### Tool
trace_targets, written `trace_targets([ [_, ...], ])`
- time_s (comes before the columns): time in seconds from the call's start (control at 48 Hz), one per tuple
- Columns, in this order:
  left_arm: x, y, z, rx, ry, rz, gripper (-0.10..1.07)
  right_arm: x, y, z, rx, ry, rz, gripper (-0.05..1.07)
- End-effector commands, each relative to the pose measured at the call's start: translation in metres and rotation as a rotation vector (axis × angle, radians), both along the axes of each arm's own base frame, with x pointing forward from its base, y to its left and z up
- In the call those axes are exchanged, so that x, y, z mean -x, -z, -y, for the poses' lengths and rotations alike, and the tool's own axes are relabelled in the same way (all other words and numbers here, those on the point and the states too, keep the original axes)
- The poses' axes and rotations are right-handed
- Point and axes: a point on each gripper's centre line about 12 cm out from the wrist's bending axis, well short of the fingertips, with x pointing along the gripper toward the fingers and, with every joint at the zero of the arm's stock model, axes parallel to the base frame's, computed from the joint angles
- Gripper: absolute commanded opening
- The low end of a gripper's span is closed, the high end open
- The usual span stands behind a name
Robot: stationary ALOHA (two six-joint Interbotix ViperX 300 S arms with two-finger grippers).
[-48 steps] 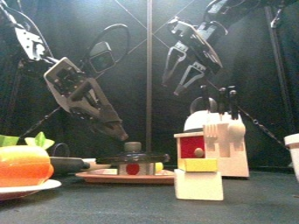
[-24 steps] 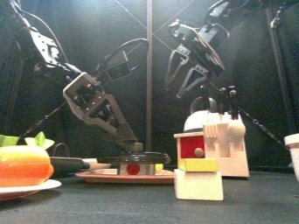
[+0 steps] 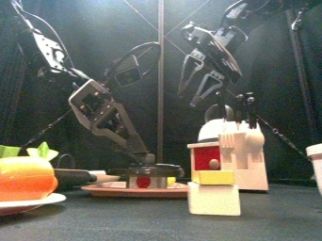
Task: Grab pot lid with other hand
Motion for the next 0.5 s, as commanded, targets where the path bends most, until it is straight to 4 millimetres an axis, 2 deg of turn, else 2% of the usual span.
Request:
trace_targets([
  [0.0,-0.0053,-0.0084,-0.0007,-0.003,0.0,0.028,0.92,0.0008,-0.0132,0.0015,-0.005,0.003,0.039,0.86],
  [0.479,-0.004,-0.0081,-0.0028,-0.028,-0.001,0.009,0.92,-0.0002,-0.0124,0.0011,-0.01,0.005,0.037,0.86],
])
